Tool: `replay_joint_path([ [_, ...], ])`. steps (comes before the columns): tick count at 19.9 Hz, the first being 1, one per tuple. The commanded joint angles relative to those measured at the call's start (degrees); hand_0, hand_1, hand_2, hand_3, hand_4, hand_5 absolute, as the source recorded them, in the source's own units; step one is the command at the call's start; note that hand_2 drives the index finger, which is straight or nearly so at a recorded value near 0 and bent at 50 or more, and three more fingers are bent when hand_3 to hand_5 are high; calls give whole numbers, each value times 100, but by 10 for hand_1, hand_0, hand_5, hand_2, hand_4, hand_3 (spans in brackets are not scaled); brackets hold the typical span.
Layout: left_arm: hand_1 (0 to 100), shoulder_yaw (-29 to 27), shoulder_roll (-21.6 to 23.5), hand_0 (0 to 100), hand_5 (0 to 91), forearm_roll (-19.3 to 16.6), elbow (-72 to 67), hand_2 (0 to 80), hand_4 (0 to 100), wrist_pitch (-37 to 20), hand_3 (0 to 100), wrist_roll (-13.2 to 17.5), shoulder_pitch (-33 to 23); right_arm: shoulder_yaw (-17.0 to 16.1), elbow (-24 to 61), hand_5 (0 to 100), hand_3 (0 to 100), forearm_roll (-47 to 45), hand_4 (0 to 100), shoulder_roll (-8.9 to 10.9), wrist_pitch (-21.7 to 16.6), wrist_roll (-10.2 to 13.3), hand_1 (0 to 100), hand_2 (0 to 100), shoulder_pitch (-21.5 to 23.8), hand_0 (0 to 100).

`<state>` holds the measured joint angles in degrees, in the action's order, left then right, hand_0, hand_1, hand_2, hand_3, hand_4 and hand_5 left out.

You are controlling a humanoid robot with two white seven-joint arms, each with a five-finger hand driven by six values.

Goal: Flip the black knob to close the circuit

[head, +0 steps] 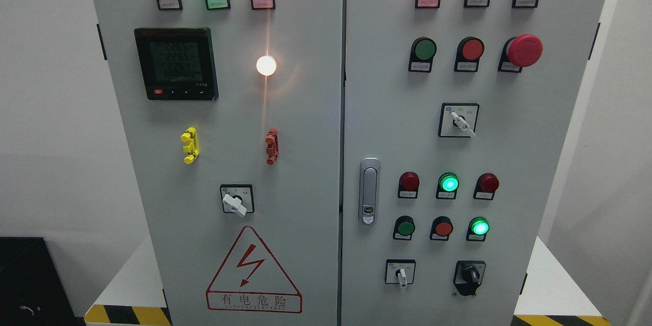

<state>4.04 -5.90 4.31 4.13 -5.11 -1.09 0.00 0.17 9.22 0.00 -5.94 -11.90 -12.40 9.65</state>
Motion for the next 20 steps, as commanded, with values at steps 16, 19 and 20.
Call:
replay_joint_path([
  [16,556,0,1,120,0,-1,0,0,0,2,0,-5,-35,1,53,0,0,-114,0,-12,12,-17,34,0,-77,0],
  [19,556,0,1,120,0,-1,0,0,0,2,0,-5,-35,-8,351,0,0,254,0,-30,91,27,40,0,-77,0],
  [20,556,0,1,120,0,-1,0,0,0,2,0,-5,-35,-17,500,0,0,386,0,-38,196,27,40,0,-77,0],
])
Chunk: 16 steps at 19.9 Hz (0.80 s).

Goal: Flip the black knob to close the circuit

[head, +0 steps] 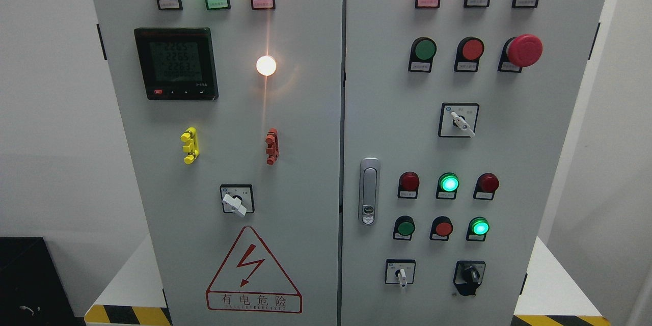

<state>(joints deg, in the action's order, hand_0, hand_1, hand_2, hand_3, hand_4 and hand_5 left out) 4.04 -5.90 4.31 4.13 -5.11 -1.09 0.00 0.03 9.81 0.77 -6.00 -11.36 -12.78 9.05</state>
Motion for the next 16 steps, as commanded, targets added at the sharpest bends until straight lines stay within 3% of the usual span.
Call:
replay_joint_path([
  [1,556,0,1,120,0,0,0,0,0,2,0,-5,-35,-20,651,0,0,414,0,-33,265,66,40,0,-9,0],
  [6,556,0,1,120,0,0,0,0,0,2,0,-5,-35,-56,1645,0,0,933,0,-16,573,100,42,0,123,0],
  [12,556,0,1,120,0,0,0,0,0,2,0,-5,-35,-283,2532,0,39,2012,0,46,784,373,49,0,97,0],
  [16,556,0,1,120,0,0,0,0,0,2,0,-5,-35,-697,3174,0,181,3146,149,2,802,373,29,107,88,0],
])
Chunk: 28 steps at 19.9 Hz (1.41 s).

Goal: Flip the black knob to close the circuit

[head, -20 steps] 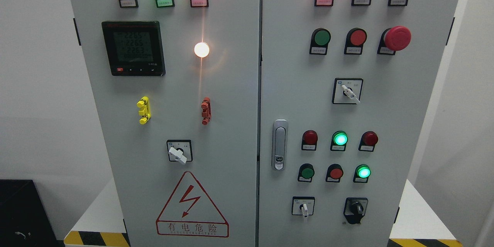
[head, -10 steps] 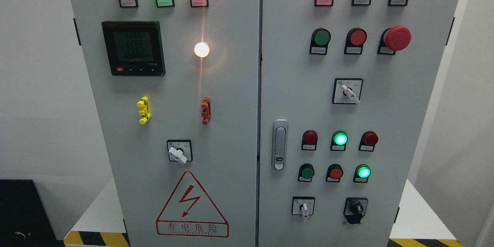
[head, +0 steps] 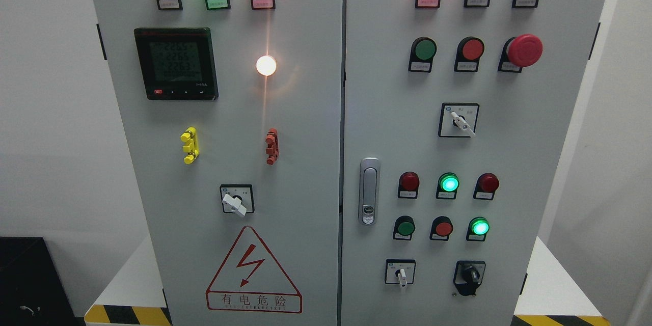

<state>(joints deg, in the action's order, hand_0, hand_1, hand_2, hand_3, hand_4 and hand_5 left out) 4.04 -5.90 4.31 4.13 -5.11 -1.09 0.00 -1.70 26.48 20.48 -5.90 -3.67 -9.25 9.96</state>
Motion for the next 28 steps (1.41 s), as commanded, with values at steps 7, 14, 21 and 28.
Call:
replay_joint_path([
  [7,556,0,1,120,0,0,0,0,0,1,0,-5,-35,-586,2896,224,478,2081,416,-16,279,20,0,355,-3,0],
  [14,556,0,1,120,0,0,0,0,0,1,0,-5,-35,-753,4118,409,731,3022,582,-86,358,11,0,549,14,0],
  [21,556,0,1,120,0,0,0,0,0,1,0,-5,-35,-744,5383,567,879,3857,685,-87,297,28,0,761,6,0],
  [28,556,0,1,120,0,0,0,0,0,1,0,-5,-35,-700,6597,742,1000,4700,800,-95,376,19,0,891,-3,0],
])
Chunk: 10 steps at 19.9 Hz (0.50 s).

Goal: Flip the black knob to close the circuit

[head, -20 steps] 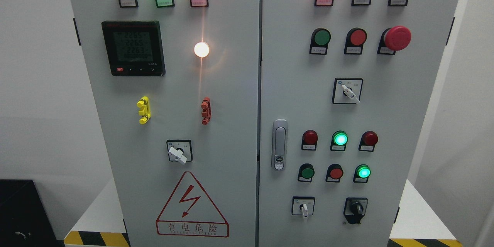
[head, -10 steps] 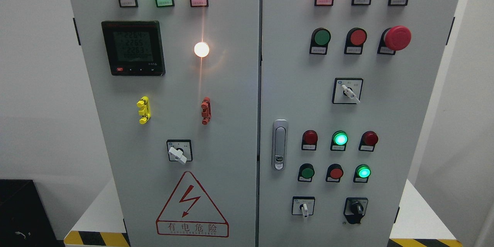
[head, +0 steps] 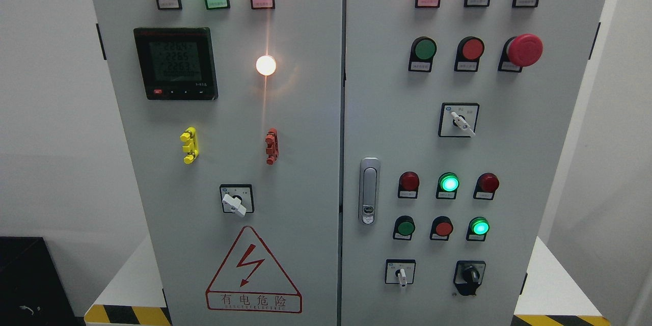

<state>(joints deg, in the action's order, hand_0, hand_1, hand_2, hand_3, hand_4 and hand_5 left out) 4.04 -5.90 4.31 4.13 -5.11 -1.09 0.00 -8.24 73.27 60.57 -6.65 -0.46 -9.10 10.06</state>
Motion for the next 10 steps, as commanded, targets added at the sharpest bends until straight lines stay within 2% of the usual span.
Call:
replay_joint_path([
  [1,556,0,1,120,0,0,0,0,0,2,0,-5,-35,-46,2023,804,1000,832,835,-20,133,13,0,903,-22,0],
  [5,556,0,1,120,0,0,0,0,0,2,0,-5,-35,16,2454,908,1000,1167,915,-20,441,13,0,939,-127,0],
  [10,556,0,1,120,0,0,0,0,0,2,0,-5,-35,16,2797,941,1000,1387,937,-55,529,-39,0,949,-399,0],
])
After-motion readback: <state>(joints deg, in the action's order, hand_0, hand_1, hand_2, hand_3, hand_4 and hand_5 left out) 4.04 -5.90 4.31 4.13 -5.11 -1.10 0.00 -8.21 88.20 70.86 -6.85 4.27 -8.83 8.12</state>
